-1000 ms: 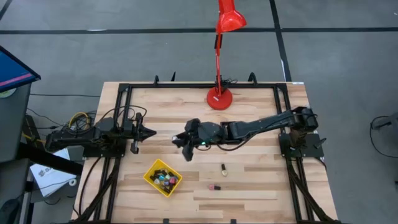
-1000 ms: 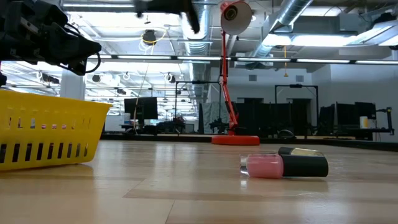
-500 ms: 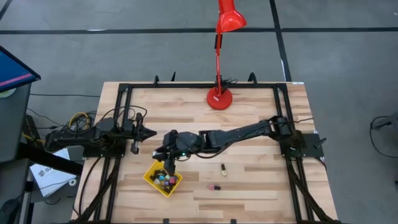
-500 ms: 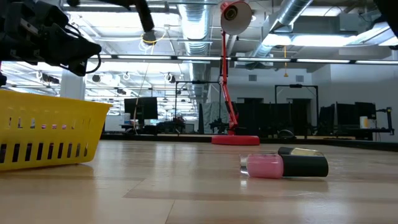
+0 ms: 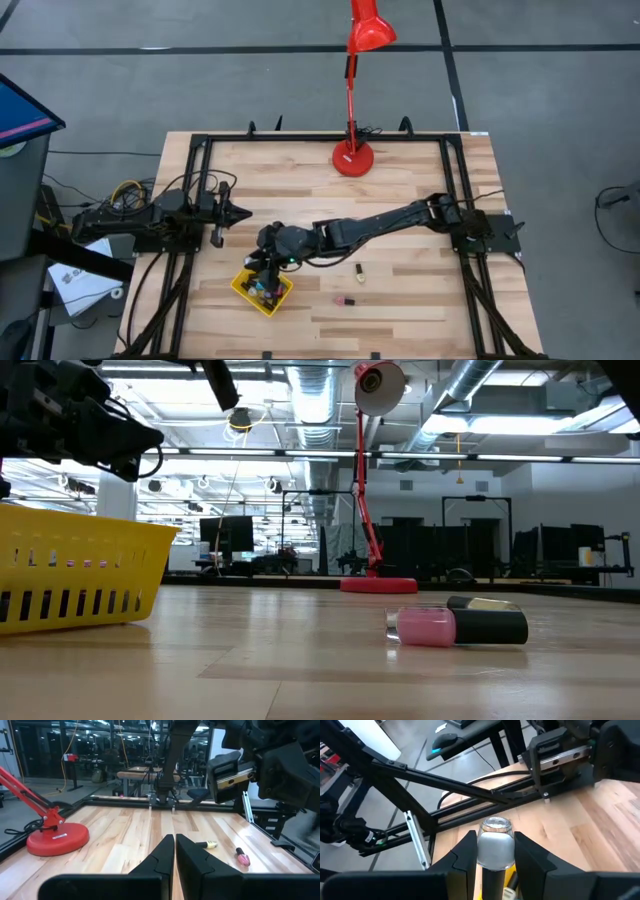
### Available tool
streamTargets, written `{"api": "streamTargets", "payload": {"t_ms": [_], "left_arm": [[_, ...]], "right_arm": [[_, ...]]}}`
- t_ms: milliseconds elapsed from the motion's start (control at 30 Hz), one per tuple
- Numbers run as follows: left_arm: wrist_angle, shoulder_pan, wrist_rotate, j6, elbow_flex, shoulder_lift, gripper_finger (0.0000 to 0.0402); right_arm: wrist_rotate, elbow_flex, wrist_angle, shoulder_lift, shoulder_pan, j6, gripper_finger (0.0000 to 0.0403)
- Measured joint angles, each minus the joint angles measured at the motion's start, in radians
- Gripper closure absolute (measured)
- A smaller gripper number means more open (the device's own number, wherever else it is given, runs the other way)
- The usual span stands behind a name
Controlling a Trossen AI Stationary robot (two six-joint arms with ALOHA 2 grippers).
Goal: Pick & Place Nail Polish
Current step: Put the white nail polish bottle into the yellow basket
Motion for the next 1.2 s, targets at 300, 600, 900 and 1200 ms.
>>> {"api": "streamTargets", "payload": {"t_ms": [300, 600, 900, 1200], "left_arm": [[0.006, 0.0, -0.004, 0.0, 0.0, 0.0, 0.0389], [0.007, 0.0, -0.004, 0.0, 0.0, 0.0, 0.0389], [0.008, 0.0, -0.003, 0.0, 0.0, 0.0, 0.0389], [0.016, 0.0, -0.003, 0.0, 0.0, 0.019, 0.0389]], "right_arm": [[0.0, -0.023, -0.033, -0.001, 0.007, -0.008, 0.0313], [-0.006, -0.046, -0.059, 0.0, 0.011, -0.056, 0.0313], [-0.034, -0.041, -0.03, 0.069, 0.018, -0.072, 0.0313], [-0.047, -0.045, -0.06, 0.065, 0.009, -0.09, 0.0313]]}}
